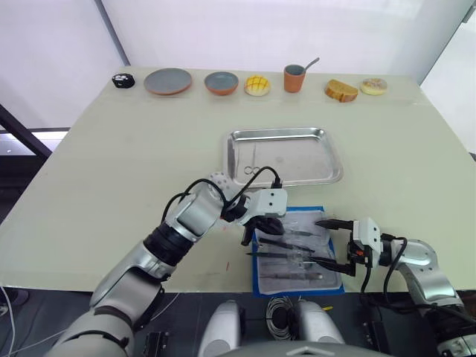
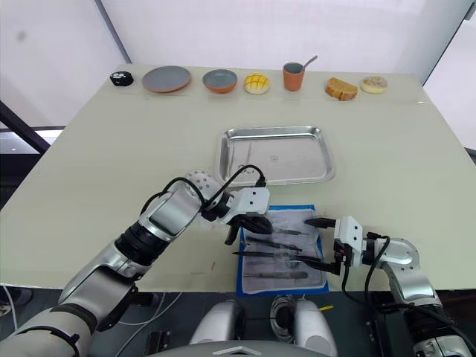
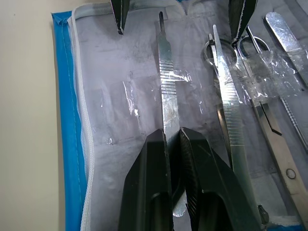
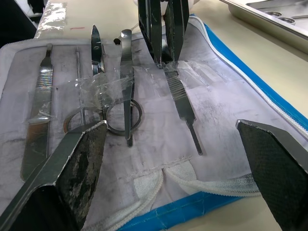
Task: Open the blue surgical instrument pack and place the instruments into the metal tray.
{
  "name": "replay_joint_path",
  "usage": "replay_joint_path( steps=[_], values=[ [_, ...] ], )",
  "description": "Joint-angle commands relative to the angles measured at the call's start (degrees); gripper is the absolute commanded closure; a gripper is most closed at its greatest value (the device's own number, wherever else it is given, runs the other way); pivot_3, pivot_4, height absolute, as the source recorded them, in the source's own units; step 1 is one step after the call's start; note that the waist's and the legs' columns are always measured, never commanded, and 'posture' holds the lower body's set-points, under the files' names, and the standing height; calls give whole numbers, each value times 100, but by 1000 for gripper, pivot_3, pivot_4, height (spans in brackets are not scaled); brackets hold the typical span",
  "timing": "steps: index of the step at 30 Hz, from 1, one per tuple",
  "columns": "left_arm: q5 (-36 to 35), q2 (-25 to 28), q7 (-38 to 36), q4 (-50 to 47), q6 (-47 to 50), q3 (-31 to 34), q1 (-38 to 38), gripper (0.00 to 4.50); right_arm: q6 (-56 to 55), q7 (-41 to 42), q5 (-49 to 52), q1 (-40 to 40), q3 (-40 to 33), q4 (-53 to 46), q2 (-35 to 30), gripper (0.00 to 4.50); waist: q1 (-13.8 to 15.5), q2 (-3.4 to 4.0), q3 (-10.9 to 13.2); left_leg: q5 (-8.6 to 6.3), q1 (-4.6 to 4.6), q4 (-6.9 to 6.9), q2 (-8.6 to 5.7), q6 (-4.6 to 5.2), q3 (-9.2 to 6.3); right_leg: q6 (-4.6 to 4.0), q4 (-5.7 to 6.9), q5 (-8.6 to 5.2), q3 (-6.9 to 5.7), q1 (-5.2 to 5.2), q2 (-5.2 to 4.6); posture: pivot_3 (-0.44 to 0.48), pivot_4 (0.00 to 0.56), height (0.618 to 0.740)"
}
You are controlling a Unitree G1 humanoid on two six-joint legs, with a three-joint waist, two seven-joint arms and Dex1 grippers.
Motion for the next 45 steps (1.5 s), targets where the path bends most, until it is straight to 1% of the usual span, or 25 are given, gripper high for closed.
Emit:
replay_joint_path(
  steps=[1, 8, 18, 25, 34, 39, 41, 42, 45],
  values=[
    [-192, 147, -262, -292, 244, 13, -180, 4473, 245, -143, -546, 194, 464, 611, 83, 0, -21, 0, 0, 0, 0, 0, 0, 0, 0, 0, 0, 0, 0, 0, 1, 0, 150, 740],
    [-311, 313, -431, -389, 513, 42, -406, 4473, 237, -219, -734, 165, 547, 677, 77, 0, -65, -5, 0, 0, 0, -2, 2, 0, -3, -2, 0, -1, -3, 0, 1, 0, 150, 740],
    [-478, 802, -768, -611, 764, 108, -546, 4473, 239, -276, -776, 180, 638, 713, 53, 0, -94, -8, -1, 0, 2, -4, 29, 0, 1, -11, 0, -4, 0, -1, 14, 0, 150, 740],
    [-618, 1286, -902, -779, 741, 223, -461, 4473, 240, -257, -762, 144, 662, 748, 69, 0, -94, -11, -2, 0, 3, -4, 37, 0, 4, -14, -1, -5, 1, -1, 19, 0, 150, 740],
    [-955, 2077, -1016, -1072, 769, 501, -228, 4473, 212, -212, -746, 116, 665, 801, 50, 0, -92, -14, -2, 0, 5, -5, 48, 0, 7, -18, -1, -8, 2, -2, 24, 0, 150, 740],
    [-1326, 2309, -877, -1268, 948, 917, 6, 4473, 200, -176, -730, 80, 670, 847, 32, 0, -91, -13, -1, 0, 6, -6, 51, 0, 7, -22, 0, -10, 2, -2, 25, 0, 150, 740],
    [-1506, 2282, -757, -1308, 974, 1143, 105, 4473, 193, -159, -723, 72, 671, 859, 22, 0, -88, -13, -1, 0, 6, -6, 52, 0, 7, -23, 0, -11, 1, -2, 25, 0, 150, 740],
    [-1615, 2240, -634, -1351, 1137, 1288, 152, 4473, 194, -146, -717, 68, 670, 864, 16, 0, -86, -14, -2, 0, 6, -6, 52, 0, 7, -23, -1, -11, 1, -2, 25, 0, 150, 740],
    [-1809, 1965, -28, -1376, 1500, 1715, 270, 4473, 192, -104, -707, 58, 672, 878, -5, 0, -85, -16, -3, 0, 6, -6, 52, 0, 6, -23, -1, -11, 0, -2, 25, 0, 150, 740]
  ],
)
